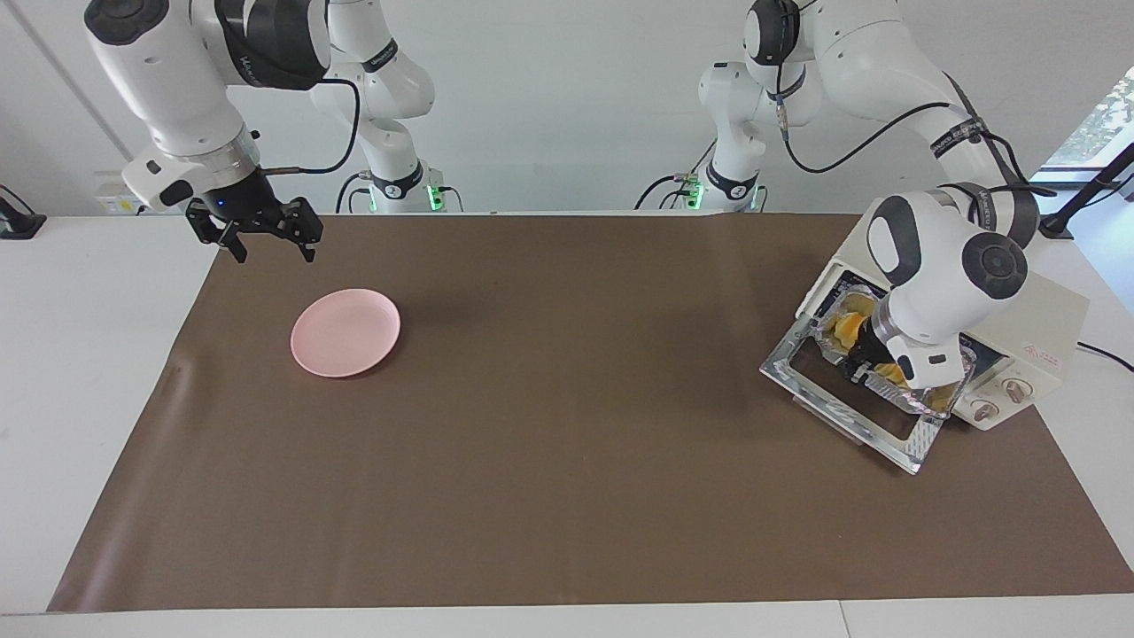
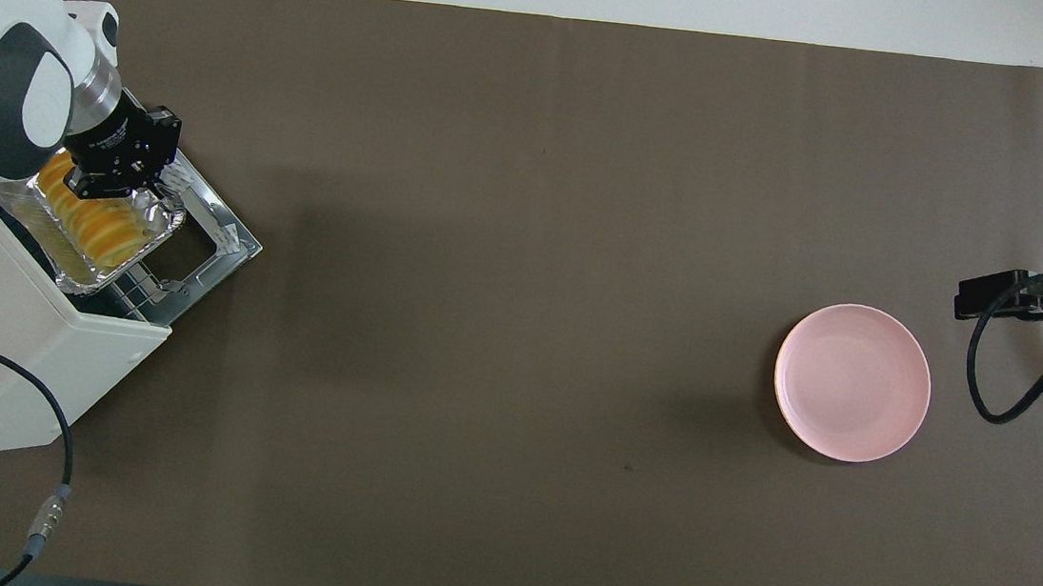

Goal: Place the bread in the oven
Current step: 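Carry the foil tray with the left gripper into the open oven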

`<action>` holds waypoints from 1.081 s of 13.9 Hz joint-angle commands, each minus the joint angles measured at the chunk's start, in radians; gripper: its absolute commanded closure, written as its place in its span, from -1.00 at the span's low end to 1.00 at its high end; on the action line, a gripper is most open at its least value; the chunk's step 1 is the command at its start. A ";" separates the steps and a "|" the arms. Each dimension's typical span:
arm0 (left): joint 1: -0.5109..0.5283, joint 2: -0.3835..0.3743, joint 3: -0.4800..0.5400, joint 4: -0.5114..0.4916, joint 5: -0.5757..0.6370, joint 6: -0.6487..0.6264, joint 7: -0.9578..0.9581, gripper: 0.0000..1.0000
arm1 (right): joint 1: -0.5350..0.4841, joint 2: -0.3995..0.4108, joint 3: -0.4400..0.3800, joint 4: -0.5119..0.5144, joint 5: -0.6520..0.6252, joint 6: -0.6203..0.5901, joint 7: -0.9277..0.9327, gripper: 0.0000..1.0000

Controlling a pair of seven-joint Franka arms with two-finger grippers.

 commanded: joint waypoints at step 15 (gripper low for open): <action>-0.002 -0.070 0.022 -0.126 0.092 0.019 -0.017 1.00 | -0.010 -0.016 0.007 -0.011 -0.009 -0.013 0.006 -1.00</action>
